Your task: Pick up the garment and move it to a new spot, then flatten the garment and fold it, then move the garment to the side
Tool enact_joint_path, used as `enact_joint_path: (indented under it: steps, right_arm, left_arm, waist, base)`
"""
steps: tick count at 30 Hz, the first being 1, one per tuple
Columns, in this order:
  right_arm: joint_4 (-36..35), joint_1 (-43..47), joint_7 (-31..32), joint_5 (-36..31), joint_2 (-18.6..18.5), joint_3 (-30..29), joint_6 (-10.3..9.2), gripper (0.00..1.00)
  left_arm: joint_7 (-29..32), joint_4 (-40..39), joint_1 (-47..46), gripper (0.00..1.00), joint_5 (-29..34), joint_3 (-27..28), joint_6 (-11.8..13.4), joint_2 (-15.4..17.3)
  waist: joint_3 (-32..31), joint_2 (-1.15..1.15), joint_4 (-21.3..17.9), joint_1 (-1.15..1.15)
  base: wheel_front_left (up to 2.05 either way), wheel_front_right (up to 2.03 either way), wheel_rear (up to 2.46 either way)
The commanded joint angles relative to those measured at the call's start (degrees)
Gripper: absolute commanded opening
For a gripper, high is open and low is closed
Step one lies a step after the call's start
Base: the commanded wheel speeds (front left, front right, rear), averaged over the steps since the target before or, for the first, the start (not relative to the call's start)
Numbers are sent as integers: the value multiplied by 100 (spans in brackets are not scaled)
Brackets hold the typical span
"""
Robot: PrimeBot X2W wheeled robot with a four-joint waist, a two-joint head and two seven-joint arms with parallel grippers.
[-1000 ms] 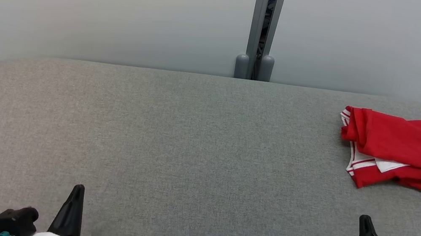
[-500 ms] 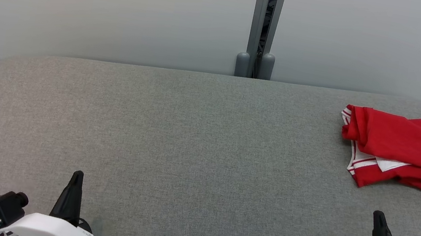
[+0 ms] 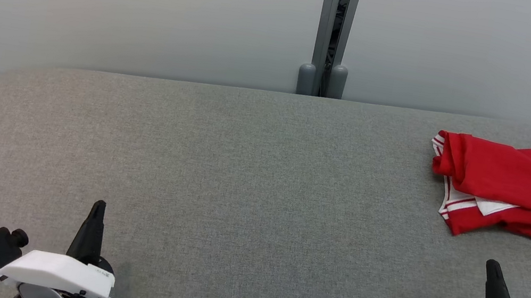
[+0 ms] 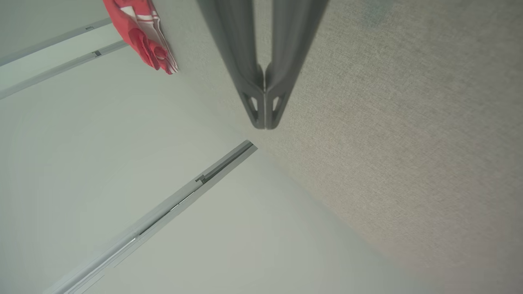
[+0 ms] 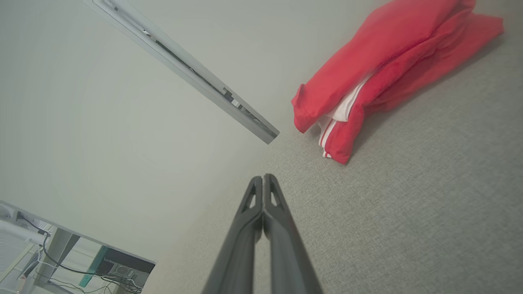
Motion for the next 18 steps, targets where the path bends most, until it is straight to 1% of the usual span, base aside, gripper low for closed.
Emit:
enact_joint_path:
  steps: [1,18]
  right_arm:
    - [-34,-144,53,188,-62,-56,2,0]
    - [90,-322,353,1214,-87,-316,4,0]
  left_arm:
    - [26,-24,-214,0,-175,30,-54,33]
    - [232,151,-531,0,-1232,76,-166,40]
  waist:
    - [3,0,0,0]
    - [44,0,4,0]
  base:
    - [0,0,0]
    - [0,0,0]
